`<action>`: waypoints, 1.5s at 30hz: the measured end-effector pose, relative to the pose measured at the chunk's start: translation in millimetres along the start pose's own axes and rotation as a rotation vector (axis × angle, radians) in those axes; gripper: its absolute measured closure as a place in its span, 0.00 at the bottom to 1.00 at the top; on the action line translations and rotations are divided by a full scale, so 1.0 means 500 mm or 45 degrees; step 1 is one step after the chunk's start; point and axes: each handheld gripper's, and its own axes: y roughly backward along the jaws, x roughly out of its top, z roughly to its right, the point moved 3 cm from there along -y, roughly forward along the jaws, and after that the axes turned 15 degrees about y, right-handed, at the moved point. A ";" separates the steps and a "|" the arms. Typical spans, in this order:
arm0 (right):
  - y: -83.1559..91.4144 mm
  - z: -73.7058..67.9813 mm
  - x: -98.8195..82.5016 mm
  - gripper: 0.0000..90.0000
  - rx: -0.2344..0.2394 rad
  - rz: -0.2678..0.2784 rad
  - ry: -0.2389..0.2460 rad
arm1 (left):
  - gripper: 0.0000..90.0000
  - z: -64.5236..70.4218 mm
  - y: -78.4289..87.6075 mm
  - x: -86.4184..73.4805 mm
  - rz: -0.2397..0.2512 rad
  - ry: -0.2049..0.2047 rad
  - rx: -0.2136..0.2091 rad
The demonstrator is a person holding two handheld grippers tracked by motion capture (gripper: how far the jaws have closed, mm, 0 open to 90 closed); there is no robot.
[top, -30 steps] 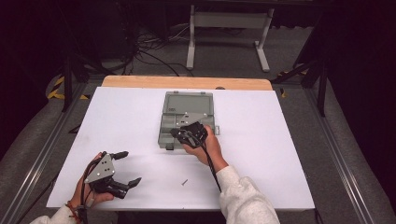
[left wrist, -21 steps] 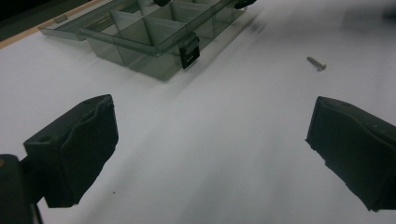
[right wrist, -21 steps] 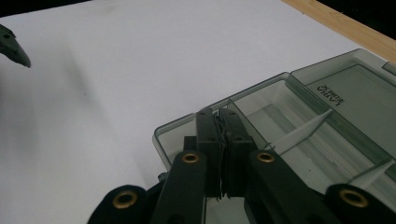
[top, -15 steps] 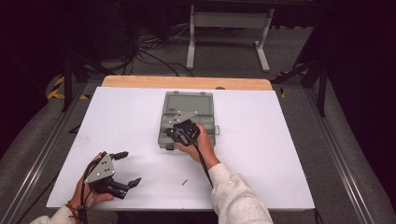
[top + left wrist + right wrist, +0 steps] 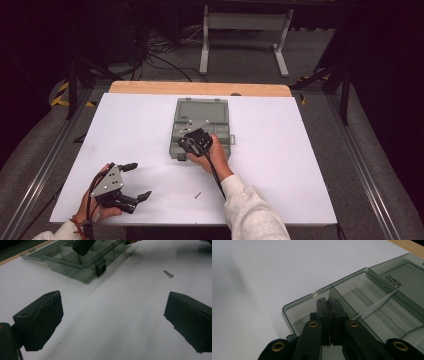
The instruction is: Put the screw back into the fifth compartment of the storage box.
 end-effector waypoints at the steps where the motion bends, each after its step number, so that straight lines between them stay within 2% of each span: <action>1: -0.002 -0.001 0.000 0.98 -0.004 -0.004 0.001 | 0.03 0.000 0.000 0.000 0.000 0.003 0.001; 15: -0.001 -0.007 0.001 0.98 -0.009 -0.021 0.021 | 0.03 0.000 -0.001 -0.001 -0.006 0.009 0.000; 20: 0.010 -0.006 0.002 0.93 -0.046 -0.010 0.016 | 0.03 0.001 0.001 0.000 -0.003 0.008 0.003; 27: 0.039 -0.008 0.000 0.82 -0.091 0.064 0.021 | 0.04 -0.002 0.000 0.000 -0.002 0.010 0.012; 31: 0.054 -0.012 -0.002 0.74 -0.115 0.082 0.036 | 0.04 -0.002 0.000 0.000 -0.001 0.015 0.016; 36: 0.083 -0.015 -0.005 0.58 -0.100 0.166 0.032 | 0.04 -0.003 0.001 -0.001 0.002 0.017 0.019; 45: 0.133 -0.033 -0.019 0.37 -0.112 0.201 0.094 | 0.04 -0.002 0.001 0.000 -0.006 0.007 0.028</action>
